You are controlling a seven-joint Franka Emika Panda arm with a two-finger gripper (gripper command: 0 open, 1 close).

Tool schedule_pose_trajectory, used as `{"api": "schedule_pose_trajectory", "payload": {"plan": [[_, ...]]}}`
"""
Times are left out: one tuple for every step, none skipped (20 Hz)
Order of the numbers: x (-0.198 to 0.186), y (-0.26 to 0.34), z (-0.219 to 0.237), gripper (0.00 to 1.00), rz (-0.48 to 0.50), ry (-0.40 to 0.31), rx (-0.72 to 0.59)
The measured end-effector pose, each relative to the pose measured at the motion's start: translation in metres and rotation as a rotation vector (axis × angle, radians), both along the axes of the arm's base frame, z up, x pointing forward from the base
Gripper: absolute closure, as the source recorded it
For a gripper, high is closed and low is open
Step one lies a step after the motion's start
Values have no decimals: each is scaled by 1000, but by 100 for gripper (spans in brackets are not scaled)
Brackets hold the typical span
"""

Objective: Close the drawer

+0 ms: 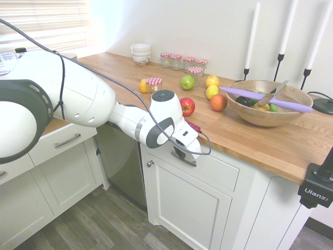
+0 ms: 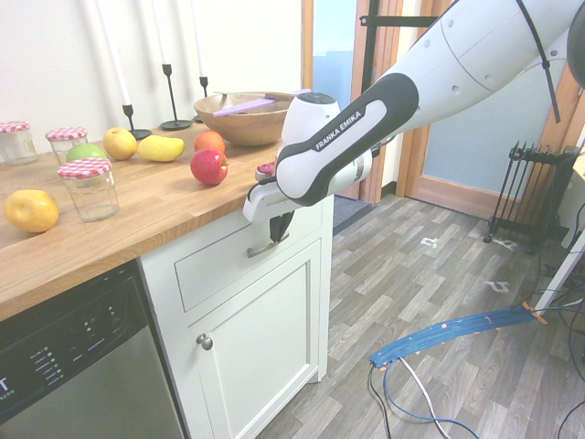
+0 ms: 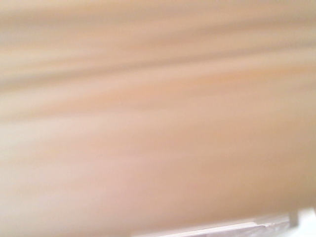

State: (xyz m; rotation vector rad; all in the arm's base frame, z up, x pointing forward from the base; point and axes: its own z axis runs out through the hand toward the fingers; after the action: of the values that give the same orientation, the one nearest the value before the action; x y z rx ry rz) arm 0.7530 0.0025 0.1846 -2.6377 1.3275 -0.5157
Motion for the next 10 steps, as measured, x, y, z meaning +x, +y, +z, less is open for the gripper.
{"api": "schedule_pose_trajectory", "payload": {"plan": [[-8,1,-2,100,7,20,-1],[-18,0,-6,100,12,57,0],[-30,-2,-12,100,16,105,1],[-43,-5,-18,100,24,161,3],[-57,-7,-24,100,35,216,12],[-71,-9,-28,100,43,268,22],[-85,-11,-30,100,46,307,27],[-97,-13,-29,100,49,331,29],[-108,-14,-24,100,51,346,31],[-119,-13,-16,100,52,357,34]]}}
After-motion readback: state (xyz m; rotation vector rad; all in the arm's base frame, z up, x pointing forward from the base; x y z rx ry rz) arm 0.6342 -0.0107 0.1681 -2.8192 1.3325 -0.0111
